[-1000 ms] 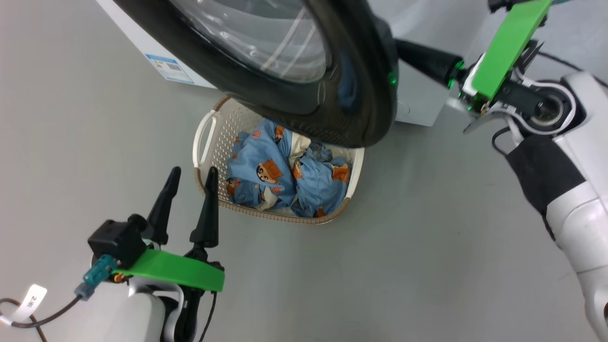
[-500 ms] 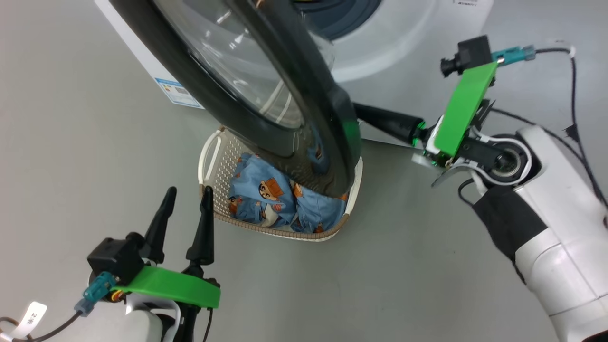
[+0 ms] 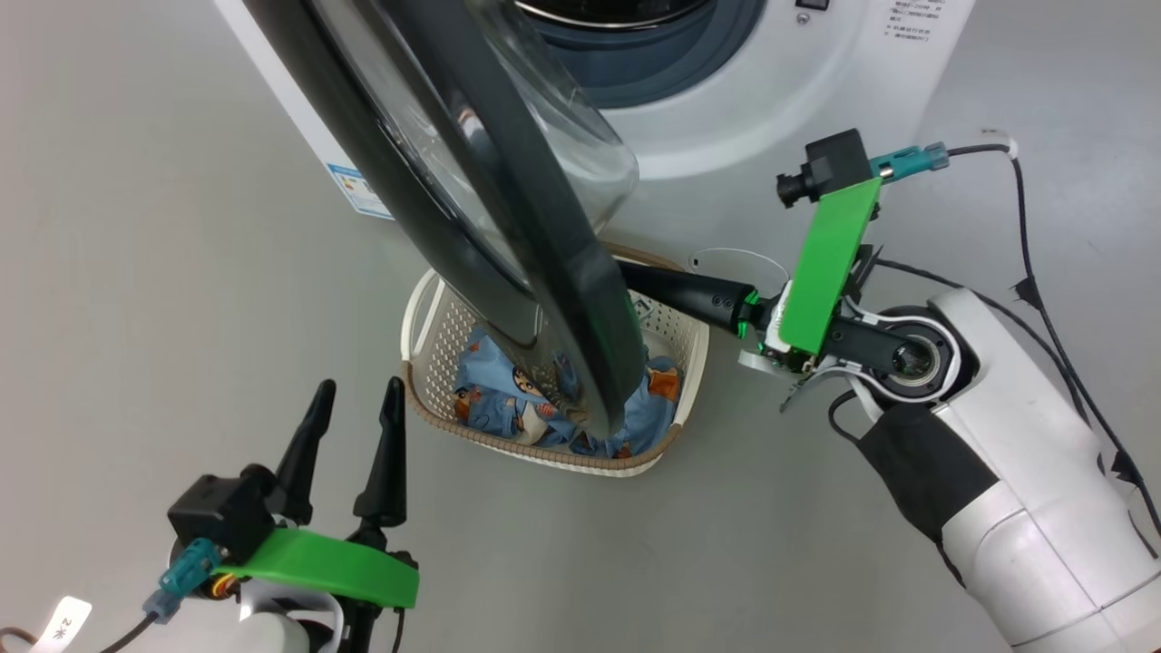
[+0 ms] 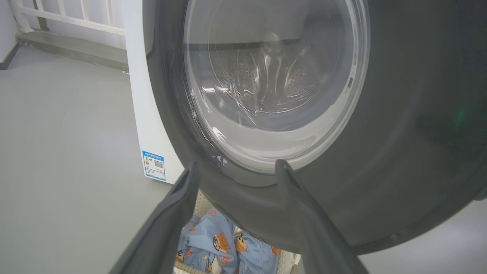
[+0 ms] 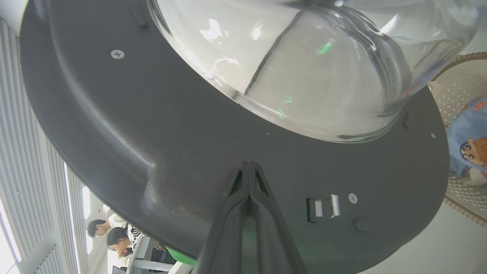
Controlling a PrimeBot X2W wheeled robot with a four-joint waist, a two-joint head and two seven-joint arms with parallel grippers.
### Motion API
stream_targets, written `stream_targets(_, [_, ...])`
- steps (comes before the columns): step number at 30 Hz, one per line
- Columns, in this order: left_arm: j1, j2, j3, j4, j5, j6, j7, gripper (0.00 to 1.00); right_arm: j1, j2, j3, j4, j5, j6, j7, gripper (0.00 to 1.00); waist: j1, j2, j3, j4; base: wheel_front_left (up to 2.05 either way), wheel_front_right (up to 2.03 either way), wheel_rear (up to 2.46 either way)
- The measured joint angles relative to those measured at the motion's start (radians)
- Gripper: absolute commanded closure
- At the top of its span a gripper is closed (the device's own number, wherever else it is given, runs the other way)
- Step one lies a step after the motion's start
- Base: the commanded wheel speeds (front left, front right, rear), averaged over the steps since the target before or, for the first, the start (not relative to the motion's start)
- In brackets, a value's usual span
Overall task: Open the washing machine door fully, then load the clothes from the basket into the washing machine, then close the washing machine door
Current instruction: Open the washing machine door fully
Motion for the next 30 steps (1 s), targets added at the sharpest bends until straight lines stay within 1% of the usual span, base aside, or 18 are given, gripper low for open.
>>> stream_targets(18, [0.021,0.001,0.003,-0.002,0.006,0.0,0.0,0.0,0.054,0.061,0.034,-0.036,-0.001,0.0,0.025,1.0,0.0,0.0,-0.04,0.017,0.0,0.0,0.0])
stream_targets(19, [0.022,0.001,0.004,-0.002,0.007,0.0,0.0,0.0,0.059,0.063,0.034,-0.035,-0.002,0.0,0.024,0.97,0.0001,0.0,-0.043,0.017,0.0,0.0,0.0])
stream_targets(20, [0.024,0.001,0.005,-0.002,0.008,0.0,0.0,0.0,0.062,0.064,0.034,-0.035,-0.006,0.0,0.018,0.8,0.0,0.0,-0.045,0.016,0.0,0.0,0.0])
stream_targets(21, [0.025,0.001,0.006,-0.002,0.011,0.0,0.0,0.0,0.063,0.067,0.033,-0.032,-0.013,0.0,0.009,0.58,0.0,0.0,-0.048,0.015,0.0,0.0,0.0])
stream_targets(22, [0.027,0.002,0.007,-0.002,0.012,0.0,0.0,0.0,0.065,0.068,0.031,-0.029,-0.018,0.0,0.003,0.52,0.0,0.0,-0.051,0.013,0.0,0.0,0.0])
stream_targets(23, [0.031,0.003,0.009,-0.002,0.012,0.0,0.0,0.0,0.068,0.068,0.03,-0.026,-0.019,0.0,-0.003,0.4,0.0001,0.0,-0.054,0.011,0.0,0.0,0.0])
stream_targets(24, [0.037,0.005,0.011,-0.002,0.012,0.0,0.0,0.0,0.071,0.068,0.027,-0.023,-0.02,0.0,-0.012,0.15,0.0,0.0,-0.056,0.008,0.0,0.0,0.0])
stream_targets(25, [0.041,0.008,0.013,0.0,0.012,0.0,0.0,0.0,0.076,0.068,0.024,-0.019,-0.024,0.0,-0.025,0.15,0.0,0.0,-0.058,0.004,0.0,0.0,0.0])
stream_targets(26, [0.043,0.009,0.015,0.002,0.012,0.0,0.0,0.0,0.081,0.068,0.021,-0.011,-0.028,0.0,-0.035,0.0,0.0,0.0,-0.061,0.001,0.0,0.0,0.0])
stream_targets(30, [0.043,0.016,0.021,0.006,0.012,0.0,0.0,0.0,0.1,0.064,-0.003,0.016,-0.038,0.0,-0.092,0.0,0.0,0.0,-0.07,-0.017,0.0,0.0,0.0])
